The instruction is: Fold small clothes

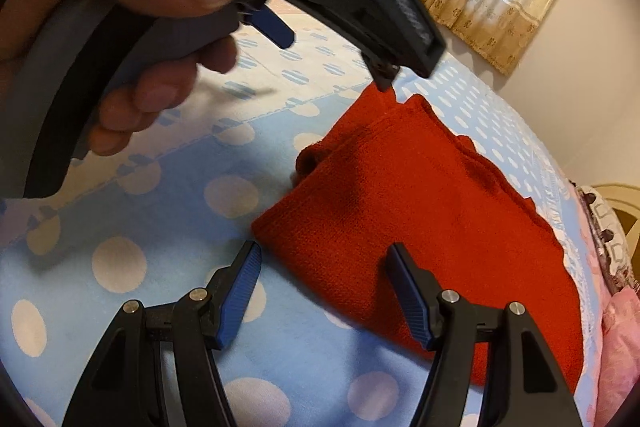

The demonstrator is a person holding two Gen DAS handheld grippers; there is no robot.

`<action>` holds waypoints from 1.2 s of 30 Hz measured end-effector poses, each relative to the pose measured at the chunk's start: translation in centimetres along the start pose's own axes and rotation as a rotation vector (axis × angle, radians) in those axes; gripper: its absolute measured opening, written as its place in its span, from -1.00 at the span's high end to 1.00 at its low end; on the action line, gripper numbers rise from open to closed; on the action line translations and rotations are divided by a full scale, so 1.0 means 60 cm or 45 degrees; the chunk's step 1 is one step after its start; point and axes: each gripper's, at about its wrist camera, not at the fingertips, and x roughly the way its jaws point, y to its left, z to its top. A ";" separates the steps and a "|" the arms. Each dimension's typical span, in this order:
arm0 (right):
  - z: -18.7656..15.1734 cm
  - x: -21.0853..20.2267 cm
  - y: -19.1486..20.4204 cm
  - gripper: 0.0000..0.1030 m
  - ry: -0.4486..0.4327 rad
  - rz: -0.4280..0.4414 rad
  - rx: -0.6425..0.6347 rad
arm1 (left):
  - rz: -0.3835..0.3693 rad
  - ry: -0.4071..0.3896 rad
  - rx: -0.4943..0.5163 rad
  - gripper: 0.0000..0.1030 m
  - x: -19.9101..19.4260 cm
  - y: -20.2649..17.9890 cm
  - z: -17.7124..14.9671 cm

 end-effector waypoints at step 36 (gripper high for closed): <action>-0.001 -0.013 0.018 0.19 -0.029 -0.029 0.000 | -0.342 0.156 -0.209 0.04 0.117 -0.001 0.029</action>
